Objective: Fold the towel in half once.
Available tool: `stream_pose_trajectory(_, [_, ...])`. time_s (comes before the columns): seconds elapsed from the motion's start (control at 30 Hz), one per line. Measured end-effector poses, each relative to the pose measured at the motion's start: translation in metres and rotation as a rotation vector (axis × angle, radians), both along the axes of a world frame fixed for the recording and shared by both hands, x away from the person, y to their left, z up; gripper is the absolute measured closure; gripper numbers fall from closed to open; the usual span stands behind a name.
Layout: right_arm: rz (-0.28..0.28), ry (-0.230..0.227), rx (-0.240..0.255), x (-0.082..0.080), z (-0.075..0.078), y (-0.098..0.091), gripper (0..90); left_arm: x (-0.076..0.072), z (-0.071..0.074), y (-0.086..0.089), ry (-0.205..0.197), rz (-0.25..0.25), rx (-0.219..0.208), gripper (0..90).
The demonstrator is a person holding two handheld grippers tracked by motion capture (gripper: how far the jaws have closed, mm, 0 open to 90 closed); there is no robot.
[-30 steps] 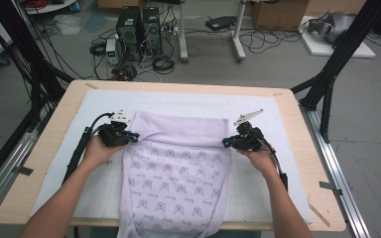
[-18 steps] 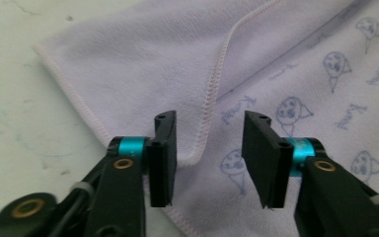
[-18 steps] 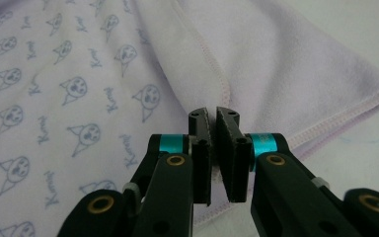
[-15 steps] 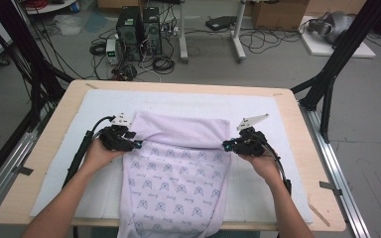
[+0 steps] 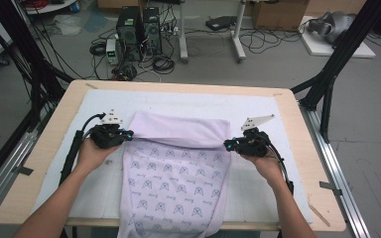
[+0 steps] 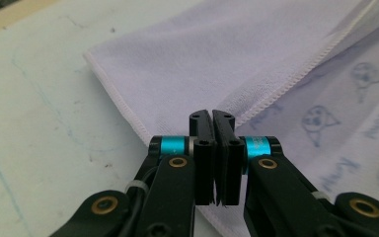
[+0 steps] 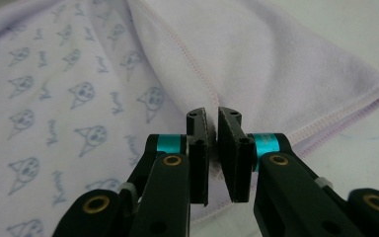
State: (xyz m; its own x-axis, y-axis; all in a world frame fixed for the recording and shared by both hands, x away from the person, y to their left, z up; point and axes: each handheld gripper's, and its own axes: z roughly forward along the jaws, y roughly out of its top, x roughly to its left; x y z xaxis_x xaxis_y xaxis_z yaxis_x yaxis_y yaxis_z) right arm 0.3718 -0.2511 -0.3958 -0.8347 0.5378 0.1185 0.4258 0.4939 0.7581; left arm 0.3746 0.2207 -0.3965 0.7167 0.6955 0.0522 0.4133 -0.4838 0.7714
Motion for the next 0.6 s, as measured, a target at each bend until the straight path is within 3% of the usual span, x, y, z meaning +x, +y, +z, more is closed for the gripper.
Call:
stream_pose_trajectory(0.13, [0.026,-0.030,-0.001,-0.017,0.009,0.001,83.0,-0.028,0.009,0.005,-0.032,-0.035,-0.009,87.4])
stream_pose_trajectory(0.23, [0.048,-0.048,0.014,-0.034,0.014,0.000,83.2,-0.051,0.009,0.008,-0.042,-0.067,0.001,87.4])
stream_pose_trajectory(0.33, [0.064,-0.071,0.017,-0.055,0.017,-0.001,83.2,-0.075,0.008,0.009,-0.055,-0.086,-0.019,87.4])
stream_pose_trajectory(0.6, [0.135,-0.059,0.043,-0.119,0.015,-0.005,81.6,-0.139,0.009,0.017,-0.058,-0.153,-0.070,87.4])
